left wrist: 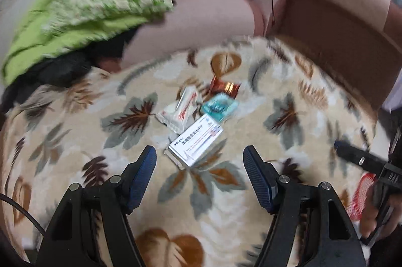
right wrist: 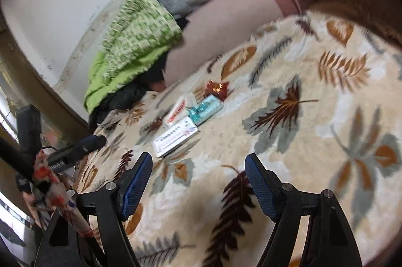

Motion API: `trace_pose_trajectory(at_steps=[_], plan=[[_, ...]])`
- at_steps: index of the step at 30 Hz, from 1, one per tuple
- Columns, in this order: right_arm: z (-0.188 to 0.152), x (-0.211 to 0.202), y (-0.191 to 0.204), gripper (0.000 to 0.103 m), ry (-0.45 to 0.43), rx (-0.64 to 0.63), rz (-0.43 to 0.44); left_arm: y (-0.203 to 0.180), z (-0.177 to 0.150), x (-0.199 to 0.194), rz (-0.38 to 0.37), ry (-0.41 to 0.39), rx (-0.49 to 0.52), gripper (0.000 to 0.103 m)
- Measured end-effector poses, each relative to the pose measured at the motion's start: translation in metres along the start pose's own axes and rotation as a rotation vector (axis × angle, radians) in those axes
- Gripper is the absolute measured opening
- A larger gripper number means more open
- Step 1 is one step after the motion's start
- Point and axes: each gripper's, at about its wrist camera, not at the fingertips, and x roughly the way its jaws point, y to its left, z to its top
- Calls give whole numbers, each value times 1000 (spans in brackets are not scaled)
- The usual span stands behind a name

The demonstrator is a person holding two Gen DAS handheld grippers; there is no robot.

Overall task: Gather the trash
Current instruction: 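Grasp the white medicine box with the left tool while the right tool grasps the teal wipe packet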

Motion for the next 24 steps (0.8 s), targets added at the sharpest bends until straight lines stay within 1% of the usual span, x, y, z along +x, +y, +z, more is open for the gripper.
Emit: trace_pose_trajectory(at_steps=[2,4,7,9,11,12,13,15,16,18,19,21,22,24], plan=[[11,29,-12,80,28,40,14,4,4,35,-5,38,48,71],[20,49,-20,80,48,68,33,3,6,67,40,74,82,71],[37,89,-30,80,89,108,72,0,10,103,62,104,150,71],[48,110,-33,80,108,131,100,0,13,120,53,115,180,71],[59,138,-38,80,155,160,123,-2,14,140,22,160,205,71],[65,152,-41,80,177,177,125,-2,12,149,5,191,217,71],[69,163,-43,79,188,185,112,-3,11,154,-2,203,228,71],[75,180,-43,78,217,186,97,-8,3,160,5,206,273,71],[78,191,-43,76,235,198,100,-10,0,163,10,215,286,71],[80,210,-46,70,274,230,103,-11,-6,175,52,250,291,71],[78,222,-48,62,286,263,87,-10,-5,177,50,252,270,71],[78,229,-44,58,260,259,68,-7,-3,176,48,242,228,68],[80,231,-39,53,244,237,48,-6,-2,174,50,236,204,66],[80,238,-31,33,246,215,16,-3,-4,172,45,236,168,63]])
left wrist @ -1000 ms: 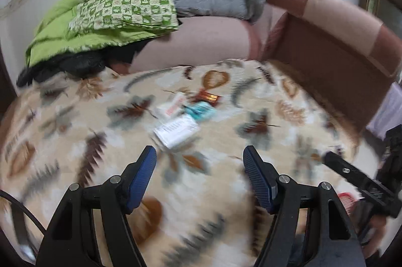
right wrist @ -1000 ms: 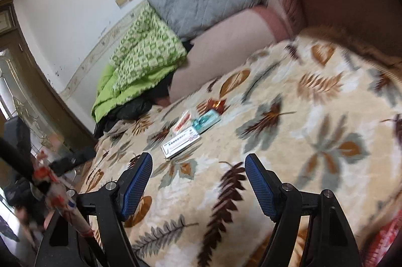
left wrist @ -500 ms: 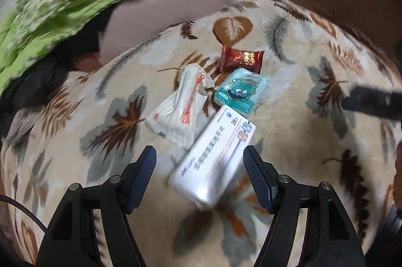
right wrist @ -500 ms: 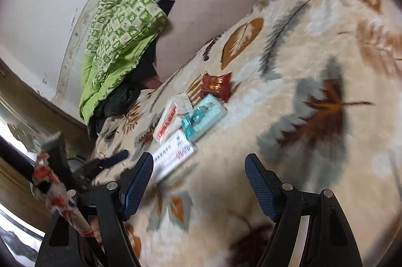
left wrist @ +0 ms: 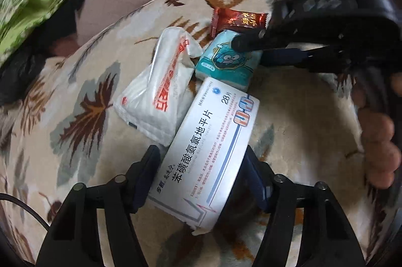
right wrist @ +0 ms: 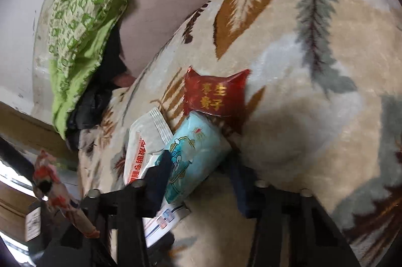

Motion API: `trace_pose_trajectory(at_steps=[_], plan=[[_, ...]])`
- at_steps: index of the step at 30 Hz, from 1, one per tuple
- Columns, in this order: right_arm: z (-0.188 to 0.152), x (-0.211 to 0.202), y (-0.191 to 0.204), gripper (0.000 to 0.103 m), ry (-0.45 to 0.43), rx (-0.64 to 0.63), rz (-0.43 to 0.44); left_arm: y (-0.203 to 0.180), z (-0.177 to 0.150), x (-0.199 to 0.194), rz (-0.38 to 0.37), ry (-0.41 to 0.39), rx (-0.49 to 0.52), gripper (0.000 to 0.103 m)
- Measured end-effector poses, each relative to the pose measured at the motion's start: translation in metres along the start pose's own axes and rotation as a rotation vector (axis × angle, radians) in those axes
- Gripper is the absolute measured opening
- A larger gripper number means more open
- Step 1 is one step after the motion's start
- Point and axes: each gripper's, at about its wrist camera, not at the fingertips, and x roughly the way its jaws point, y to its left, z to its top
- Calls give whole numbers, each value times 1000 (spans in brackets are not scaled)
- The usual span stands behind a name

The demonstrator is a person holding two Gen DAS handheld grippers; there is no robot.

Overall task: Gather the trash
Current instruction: 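Grasp the white medicine box with the left tool while the right tool grasps the teal wipe packet, then carry the white medicine box and teal packet off the blanket over the red basket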

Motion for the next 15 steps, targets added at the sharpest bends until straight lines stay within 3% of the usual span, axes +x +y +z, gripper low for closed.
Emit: trace_pose_trajectory(at_steps=[1,6,9,15], plan=[[0,5,3,22,8,-13,-22,2,-3,-1,-3,2,-15,62],[-16,-24,6,14,-67,-6,-9,10,-16,-30,-56,-75,-94,60],[-26,-66,12,12,-150,-13,18,15,-17,-66,-80,-143,-161,60],[-72,-194,25,11,-354,-105,46,-4,-23,-163,-137,-276,-293,60]])
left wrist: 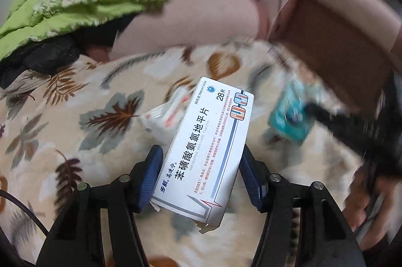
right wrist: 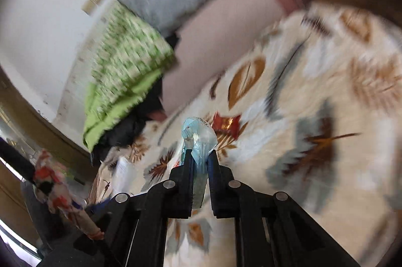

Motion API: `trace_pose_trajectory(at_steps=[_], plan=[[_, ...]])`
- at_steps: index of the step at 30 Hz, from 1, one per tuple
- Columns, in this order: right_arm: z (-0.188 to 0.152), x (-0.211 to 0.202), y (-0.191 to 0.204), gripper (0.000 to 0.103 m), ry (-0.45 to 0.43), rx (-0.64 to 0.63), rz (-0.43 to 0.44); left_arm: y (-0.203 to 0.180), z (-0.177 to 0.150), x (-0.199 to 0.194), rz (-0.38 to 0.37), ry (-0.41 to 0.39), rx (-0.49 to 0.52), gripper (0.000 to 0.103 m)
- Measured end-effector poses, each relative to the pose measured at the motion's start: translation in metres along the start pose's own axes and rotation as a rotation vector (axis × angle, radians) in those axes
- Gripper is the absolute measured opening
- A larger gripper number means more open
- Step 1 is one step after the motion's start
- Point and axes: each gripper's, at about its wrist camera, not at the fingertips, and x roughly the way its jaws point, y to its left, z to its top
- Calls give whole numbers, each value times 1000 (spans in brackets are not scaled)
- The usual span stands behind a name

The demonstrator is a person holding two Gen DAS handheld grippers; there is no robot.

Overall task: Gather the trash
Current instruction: 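Carry the white medicine box and teal packet off the blanket over the red basket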

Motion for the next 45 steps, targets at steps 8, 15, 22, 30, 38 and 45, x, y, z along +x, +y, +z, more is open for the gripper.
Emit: trace_pose_trajectory(at_steps=[8,15,22,30,38,45], plan=[[-54,-147,-21,12,-119,30,26,-94,-34,-105,-18,-176,6,60],[-95,-210,-24,12,-158,19,33,-153,-94,-143,23,-204,-22,60],[-112,-256,-19,12,-185,-39,32,-185,-134,-172,10,-201,2,60],[-113,-300,-26,12,-238,-37,15,-216,-143,-190,-36,-201,40,60],[-119,-340,-44,12,-282,-22,-27,-242,-152,-199,-70,-201,80,60],[-124,-370,-59,12,-323,2,-68,-263,-158,-202,-89,-192,121,60]])
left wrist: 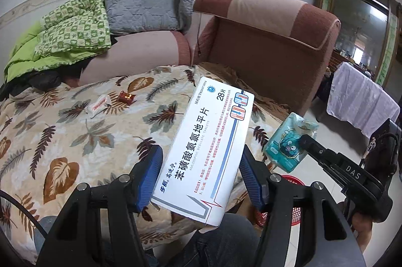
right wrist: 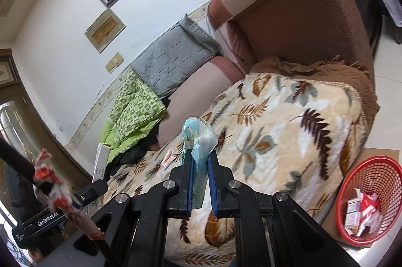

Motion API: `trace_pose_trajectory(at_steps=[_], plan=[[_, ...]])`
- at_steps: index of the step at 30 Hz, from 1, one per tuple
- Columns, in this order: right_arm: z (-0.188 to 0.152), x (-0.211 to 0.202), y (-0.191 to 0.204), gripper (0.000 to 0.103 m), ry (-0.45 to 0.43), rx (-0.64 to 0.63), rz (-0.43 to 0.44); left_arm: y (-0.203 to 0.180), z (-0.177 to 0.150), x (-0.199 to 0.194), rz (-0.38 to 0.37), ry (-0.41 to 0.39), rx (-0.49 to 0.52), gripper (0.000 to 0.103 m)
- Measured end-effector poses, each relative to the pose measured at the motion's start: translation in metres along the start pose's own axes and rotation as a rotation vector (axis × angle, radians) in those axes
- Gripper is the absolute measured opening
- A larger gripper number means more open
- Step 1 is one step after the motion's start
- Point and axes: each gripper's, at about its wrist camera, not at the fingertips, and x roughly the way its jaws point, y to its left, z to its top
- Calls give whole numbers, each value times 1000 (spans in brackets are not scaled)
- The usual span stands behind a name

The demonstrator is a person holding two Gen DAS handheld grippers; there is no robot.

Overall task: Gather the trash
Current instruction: 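Carry the white medicine box and teal packet off the blanket over the red basket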

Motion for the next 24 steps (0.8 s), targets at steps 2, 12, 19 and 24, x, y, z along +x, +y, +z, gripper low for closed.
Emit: trace_pose_trajectory(at_steps=[2,12,19,24], plan=[[2,-8,-5,12,-15,9,-10,-5,0,-2,-6,2,8,60],[7,-47,-14,12,-70,14,-50,-28,-7,-10,-68,7,38,60],[8,-89,-30,12,-127,21,-128,-53,-18,5,-172,78,48,60],[8,-117,-49,12,-161,47,-186,-88,-25,19,-233,121,105,60]])
